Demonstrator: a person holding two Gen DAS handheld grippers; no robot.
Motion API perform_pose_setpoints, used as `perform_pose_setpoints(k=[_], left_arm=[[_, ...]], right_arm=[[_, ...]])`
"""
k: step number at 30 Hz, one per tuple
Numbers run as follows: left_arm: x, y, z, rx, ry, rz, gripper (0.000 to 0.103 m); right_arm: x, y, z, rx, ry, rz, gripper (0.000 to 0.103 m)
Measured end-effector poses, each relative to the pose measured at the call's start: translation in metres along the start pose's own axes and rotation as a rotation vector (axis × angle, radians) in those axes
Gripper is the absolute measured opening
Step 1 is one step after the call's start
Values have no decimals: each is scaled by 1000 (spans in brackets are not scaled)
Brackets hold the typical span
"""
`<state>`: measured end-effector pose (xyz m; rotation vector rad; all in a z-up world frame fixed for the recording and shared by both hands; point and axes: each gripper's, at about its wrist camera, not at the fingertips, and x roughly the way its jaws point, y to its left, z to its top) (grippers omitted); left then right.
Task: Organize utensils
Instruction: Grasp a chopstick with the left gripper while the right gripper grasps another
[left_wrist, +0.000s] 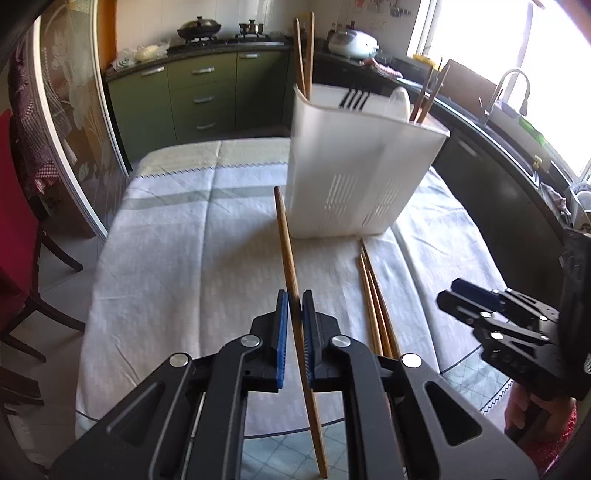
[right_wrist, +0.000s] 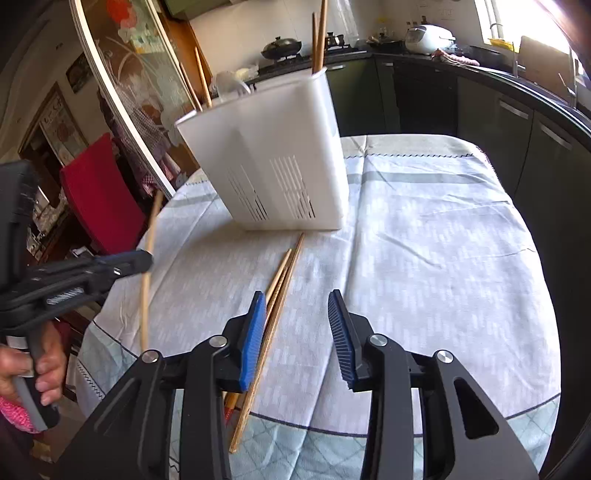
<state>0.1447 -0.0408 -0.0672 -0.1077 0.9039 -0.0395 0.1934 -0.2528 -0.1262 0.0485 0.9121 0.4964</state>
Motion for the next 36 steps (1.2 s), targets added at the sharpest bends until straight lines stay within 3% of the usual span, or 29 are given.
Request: perform_pose_setpoints(k=[4, 7, 17, 30, 36], left_arm=[[-34, 12, -6, 25, -133, 25, 8], [-50, 17, -12, 46, -179, 30, 8], [-55, 28, -15, 51, -192, -12, 8], [-52, 31, -13, 48, -183, -7, 8], [-51, 32, -12, 52, -182, -9, 8]], right_arm=[[35, 15, 1, -54, 66, -63, 28], [49, 23, 0, -75, 93, -88, 28], [60, 33, 0, -110, 122, -196, 28], [77, 38, 15, -115, 132, -220, 28], [77, 38, 12, -105, 139, -160, 28]])
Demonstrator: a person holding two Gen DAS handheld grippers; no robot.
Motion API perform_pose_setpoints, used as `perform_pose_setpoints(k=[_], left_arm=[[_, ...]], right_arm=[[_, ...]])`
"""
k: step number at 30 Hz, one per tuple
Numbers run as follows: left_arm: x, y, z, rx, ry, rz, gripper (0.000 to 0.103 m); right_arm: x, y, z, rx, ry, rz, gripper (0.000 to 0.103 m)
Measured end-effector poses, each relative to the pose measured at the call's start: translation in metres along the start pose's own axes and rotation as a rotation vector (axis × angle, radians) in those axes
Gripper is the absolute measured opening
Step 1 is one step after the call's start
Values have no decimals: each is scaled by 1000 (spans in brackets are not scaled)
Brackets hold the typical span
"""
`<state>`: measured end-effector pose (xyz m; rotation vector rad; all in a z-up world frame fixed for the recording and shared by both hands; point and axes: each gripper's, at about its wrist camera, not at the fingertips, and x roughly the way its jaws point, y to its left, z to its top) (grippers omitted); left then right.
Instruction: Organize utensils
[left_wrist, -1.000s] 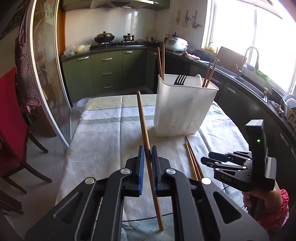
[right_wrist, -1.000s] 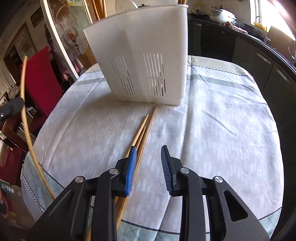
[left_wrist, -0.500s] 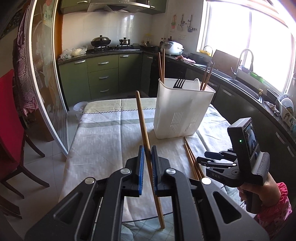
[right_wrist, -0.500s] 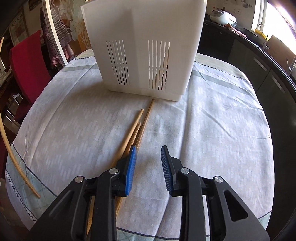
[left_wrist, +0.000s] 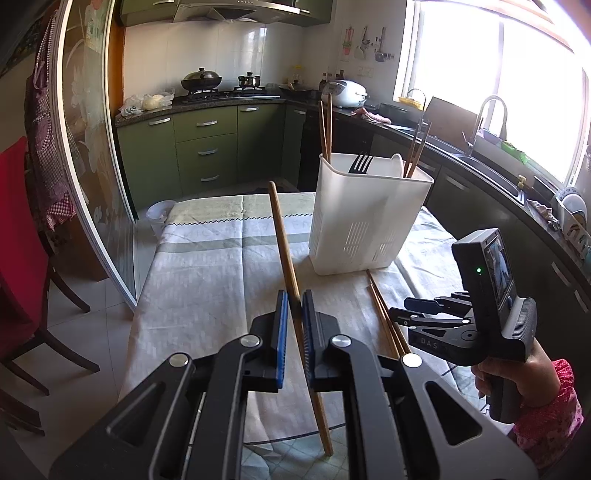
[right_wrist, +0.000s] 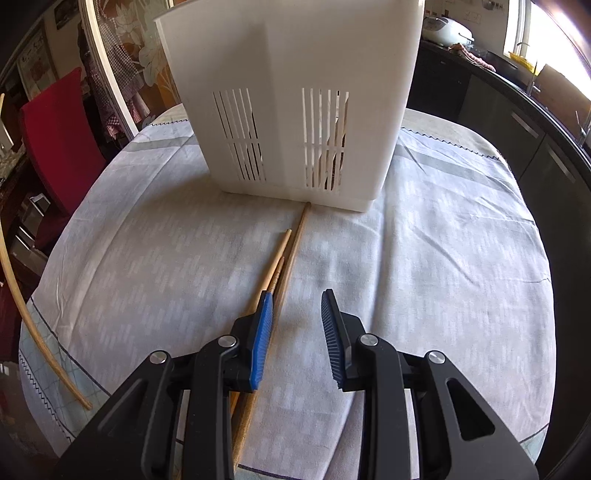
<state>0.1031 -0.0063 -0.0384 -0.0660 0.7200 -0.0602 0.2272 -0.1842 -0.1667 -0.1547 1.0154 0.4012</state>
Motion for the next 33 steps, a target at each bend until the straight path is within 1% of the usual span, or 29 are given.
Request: perform_pose_setpoints(k=[7, 10, 14, 15, 18, 20, 22, 24, 28, 30, 33], left_arm=[[2, 2, 0, -4, 5, 5, 8], [4, 3, -1, -7, 13, -1, 8], [6, 1, -3, -4, 22, -2, 8], [6, 1, -4, -4, 22, -3, 8], [6, 1, -3, -6, 23, -6, 8], [5, 0, -3, -3, 20, -8, 8], [4, -1, -4, 1, 19, -9, 8], [4, -2, -4, 3, 20, -10, 8], [4, -3, -3, 5, 20, -10, 8], [5, -2, -3, 4, 21, -10, 8], [4, -3, -3, 5, 16, -11, 8]], right_arm=[[-4, -10, 1, 24, -3, -39, 28], [-4, -7, 5, 11, 0, -28, 28], [6, 1, 15, -12, 8, -47, 28], [7, 2, 18, -13, 8, -55, 27], [11, -3, 24, 10, 11, -59, 17], [12, -7, 25, 36, 15, -39, 16], [14, -12, 24, 48, 23, -32, 11], [15, -15, 24, 69, 18, -14, 11], [18, -11, 32, 38, 23, -36, 11], [19, -11, 36, 34, 31, -29, 11], [19, -12, 38, 44, 31, -10, 7]])
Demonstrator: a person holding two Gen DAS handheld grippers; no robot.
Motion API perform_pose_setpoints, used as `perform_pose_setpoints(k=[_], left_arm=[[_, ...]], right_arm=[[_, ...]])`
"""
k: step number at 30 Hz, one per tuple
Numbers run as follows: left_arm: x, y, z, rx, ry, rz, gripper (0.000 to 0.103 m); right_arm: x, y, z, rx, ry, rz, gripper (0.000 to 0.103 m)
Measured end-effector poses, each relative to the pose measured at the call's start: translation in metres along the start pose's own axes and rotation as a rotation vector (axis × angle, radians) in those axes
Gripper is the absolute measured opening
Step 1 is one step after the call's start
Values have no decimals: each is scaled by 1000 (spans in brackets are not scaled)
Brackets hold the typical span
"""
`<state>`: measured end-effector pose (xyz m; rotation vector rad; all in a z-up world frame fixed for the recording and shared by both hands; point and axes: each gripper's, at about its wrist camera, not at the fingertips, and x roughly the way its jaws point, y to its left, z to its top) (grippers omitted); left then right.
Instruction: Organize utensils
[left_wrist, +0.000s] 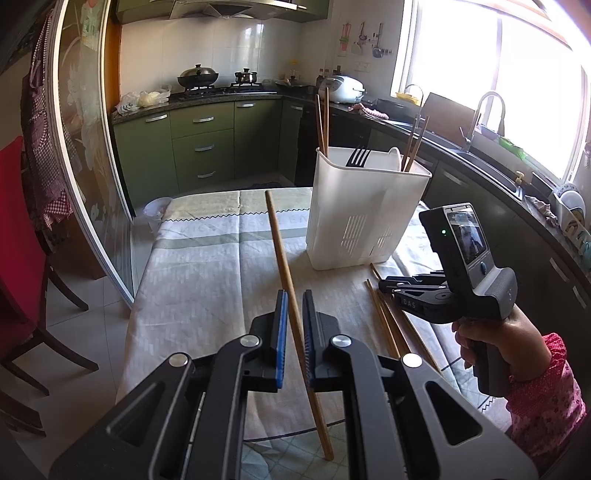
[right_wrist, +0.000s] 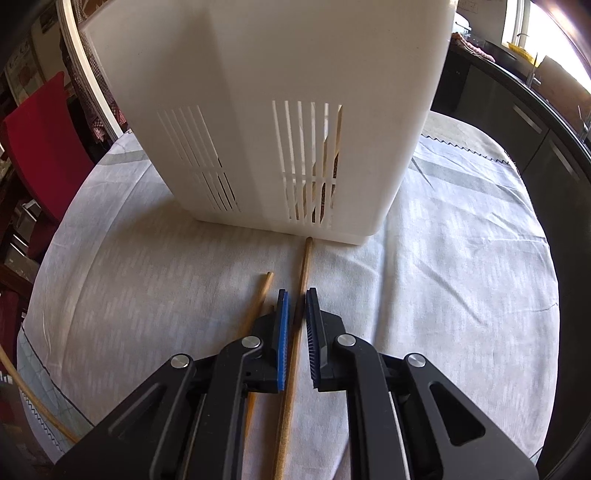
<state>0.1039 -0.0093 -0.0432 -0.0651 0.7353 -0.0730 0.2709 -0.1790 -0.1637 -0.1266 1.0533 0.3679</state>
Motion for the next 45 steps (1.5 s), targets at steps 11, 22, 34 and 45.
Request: perform_pose_setpoints(k=[11, 22, 34, 45], left_arm=[[21, 5, 5, -20, 94, 9, 4], [109, 52, -4, -211, 402, 100, 25], [144, 38, -2, -170, 489, 175, 21], [72, 16, 18, -131, 273, 93, 7]], right_arm=[[-44, -25, -16, 54, -81, 76, 6], [-113, -54, -29, 88, -199, 189, 6], [-130, -70, -52, 123, -252, 244, 6], [-192, -69, -67, 100, -381, 291, 6]])
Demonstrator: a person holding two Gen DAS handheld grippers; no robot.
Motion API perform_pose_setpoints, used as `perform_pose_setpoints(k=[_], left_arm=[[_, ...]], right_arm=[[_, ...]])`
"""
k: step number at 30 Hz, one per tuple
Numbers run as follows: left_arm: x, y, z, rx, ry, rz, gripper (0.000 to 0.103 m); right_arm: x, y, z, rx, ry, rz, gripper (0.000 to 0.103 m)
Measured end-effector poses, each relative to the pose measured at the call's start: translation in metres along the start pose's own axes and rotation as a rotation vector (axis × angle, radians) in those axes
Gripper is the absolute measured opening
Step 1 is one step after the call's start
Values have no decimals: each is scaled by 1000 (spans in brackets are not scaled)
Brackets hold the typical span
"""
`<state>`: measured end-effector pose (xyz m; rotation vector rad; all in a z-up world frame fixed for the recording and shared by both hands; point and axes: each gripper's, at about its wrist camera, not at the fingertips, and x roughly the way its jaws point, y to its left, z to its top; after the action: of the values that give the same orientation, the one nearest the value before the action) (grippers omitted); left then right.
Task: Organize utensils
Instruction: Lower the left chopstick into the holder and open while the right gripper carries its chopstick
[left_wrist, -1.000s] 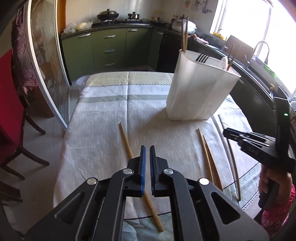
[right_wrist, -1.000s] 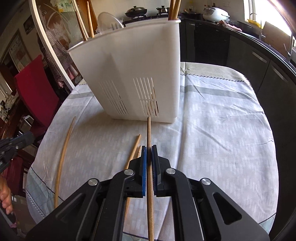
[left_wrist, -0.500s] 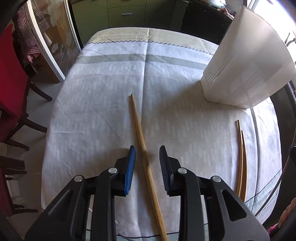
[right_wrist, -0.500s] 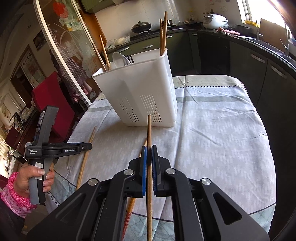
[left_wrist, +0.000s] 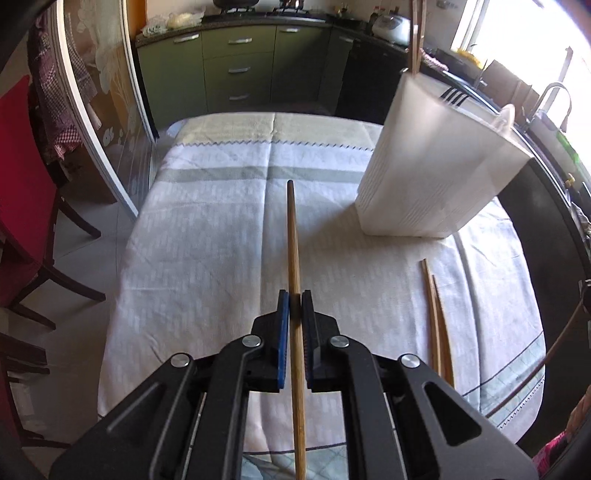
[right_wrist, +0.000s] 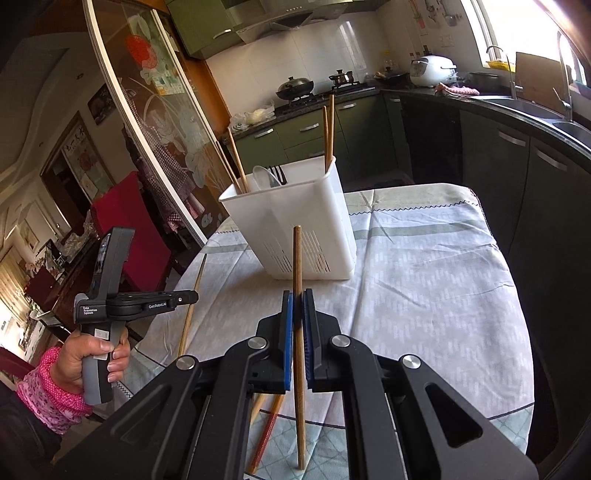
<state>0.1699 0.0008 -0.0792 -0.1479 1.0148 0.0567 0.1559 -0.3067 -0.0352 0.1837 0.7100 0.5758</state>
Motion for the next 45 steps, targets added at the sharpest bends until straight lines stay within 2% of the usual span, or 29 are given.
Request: perform_pose_setpoints(k=[3, 6, 13, 21, 27, 33, 36, 39, 41, 45], left_arm=[[-38, -9, -10, 49, -113, -14, 6], [-64, -17, -17, 83, -182, -32, 6], [-90, -21, -24, 110, -237, -86, 6], [-110, -33, -12, 145, -285, -125, 6], [-139, -46, 29, 151, -307, -203, 6], [-175, -55, 90, 121, -434, -219, 6], [-185, -61, 118, 106, -516, -204, 6], [-179, -69, 141, 95, -569, -185, 6], [-166, -76, 150, 108, -577, -166, 6], [-122, -84, 157, 123, -497, -135, 7]], right_arm=[[-12, 8, 1, -15, -22, 11, 6], [-19, 15, 2, -27, -36, 17, 6], [-29, 28, 6, -51, -54, 17, 6], [-39, 31, 10, -65, -69, 26, 6], [-38, 25, 10, -61, -65, 27, 6], [-38, 14, 7, -36, -62, 18, 6], [-40, 8, 6, -22, -63, 7, 6], [-42, 4, 5, -13, -65, -2, 6], [-45, 3, 5, -8, -68, -6, 6], [-52, 1, 10, -9, -77, -6, 6]])
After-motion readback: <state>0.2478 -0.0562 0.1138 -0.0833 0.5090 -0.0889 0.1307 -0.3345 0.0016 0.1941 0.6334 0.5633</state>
